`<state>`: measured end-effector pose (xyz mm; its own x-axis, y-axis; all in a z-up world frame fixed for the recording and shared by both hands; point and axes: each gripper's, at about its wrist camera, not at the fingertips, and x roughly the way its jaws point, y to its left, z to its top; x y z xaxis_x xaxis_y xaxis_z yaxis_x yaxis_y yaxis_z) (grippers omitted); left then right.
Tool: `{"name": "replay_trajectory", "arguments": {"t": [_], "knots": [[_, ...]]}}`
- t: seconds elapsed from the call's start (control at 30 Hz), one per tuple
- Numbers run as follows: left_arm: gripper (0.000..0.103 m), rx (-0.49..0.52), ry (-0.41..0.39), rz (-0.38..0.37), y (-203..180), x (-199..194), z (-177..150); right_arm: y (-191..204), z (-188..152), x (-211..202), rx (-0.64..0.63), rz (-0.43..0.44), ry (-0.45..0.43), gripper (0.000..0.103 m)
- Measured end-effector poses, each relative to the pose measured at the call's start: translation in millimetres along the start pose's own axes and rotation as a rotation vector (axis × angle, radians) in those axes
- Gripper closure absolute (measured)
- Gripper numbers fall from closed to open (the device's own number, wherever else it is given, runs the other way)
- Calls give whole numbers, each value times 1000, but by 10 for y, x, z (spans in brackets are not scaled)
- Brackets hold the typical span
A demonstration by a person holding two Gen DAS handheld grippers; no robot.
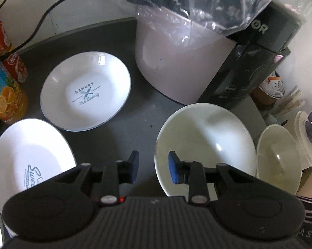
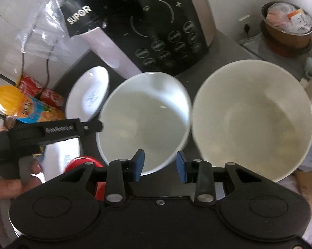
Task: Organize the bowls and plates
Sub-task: 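Close both grippers on the white bowl rim and lift it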
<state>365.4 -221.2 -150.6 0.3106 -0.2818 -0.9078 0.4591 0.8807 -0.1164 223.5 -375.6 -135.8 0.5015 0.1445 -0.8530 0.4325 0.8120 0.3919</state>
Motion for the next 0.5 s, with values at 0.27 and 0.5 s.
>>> {"name": "replay_trajectory", "arguments": {"t": [0.27, 0.5], "knots": [[83, 20, 10, 20, -9, 208, 39, -45, 24, 242, -8, -35, 4, 71], [99, 62, 8, 31, -63, 309, 35, 71, -4, 316, -108, -87, -22, 79]]}}
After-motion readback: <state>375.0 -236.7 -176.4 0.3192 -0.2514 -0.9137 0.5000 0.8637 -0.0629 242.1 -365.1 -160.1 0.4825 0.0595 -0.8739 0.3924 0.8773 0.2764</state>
